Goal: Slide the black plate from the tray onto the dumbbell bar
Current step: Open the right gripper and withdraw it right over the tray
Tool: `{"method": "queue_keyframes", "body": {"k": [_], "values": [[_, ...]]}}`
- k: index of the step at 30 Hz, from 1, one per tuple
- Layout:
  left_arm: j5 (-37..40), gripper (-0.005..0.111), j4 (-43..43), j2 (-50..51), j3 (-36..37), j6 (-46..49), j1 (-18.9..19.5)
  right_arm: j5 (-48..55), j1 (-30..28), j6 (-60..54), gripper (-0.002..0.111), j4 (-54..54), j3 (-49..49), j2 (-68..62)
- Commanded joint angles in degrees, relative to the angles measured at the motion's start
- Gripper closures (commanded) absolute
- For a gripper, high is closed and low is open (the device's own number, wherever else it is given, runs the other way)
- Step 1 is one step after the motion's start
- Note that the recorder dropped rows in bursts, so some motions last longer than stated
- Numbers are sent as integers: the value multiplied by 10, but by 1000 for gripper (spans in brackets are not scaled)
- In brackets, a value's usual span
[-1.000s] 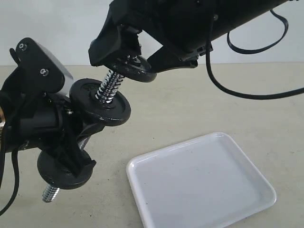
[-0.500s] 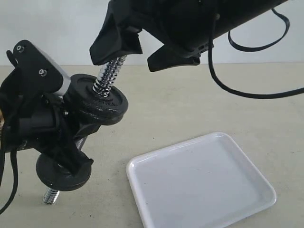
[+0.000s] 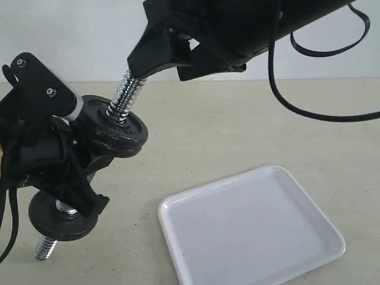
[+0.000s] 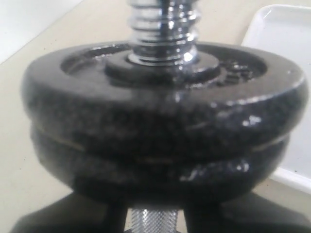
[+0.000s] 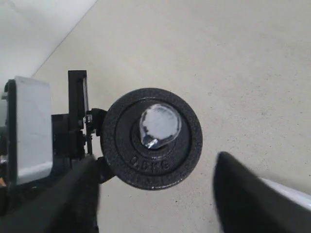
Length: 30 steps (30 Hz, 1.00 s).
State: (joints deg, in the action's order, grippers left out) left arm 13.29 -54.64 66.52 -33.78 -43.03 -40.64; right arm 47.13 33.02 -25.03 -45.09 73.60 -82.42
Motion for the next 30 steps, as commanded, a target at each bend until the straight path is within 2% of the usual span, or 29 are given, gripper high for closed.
{"method": "queue_keyframes", "body": {"k": [1, 2, 14, 20, 30], "values": [[-43, 102, -28, -29, -36, -11, 0, 33, -5, -6, 110, 8, 3, 13], [-36, 102, -28, -29, -36, -14, 0, 39, -5, -4, 107, 8, 3, 13], [35, 102, -26, -29, -36, -86, 0, 112, -5, -4, 107, 21, 2, 13], [52, 102, 4, -27, -36, -87, 0, 142, -5, -4, 107, 25, -3, 12], [83, 102, 37, -27, -36, -87, 0, 76, -5, -23, 107, 25, -130, 12]]}}
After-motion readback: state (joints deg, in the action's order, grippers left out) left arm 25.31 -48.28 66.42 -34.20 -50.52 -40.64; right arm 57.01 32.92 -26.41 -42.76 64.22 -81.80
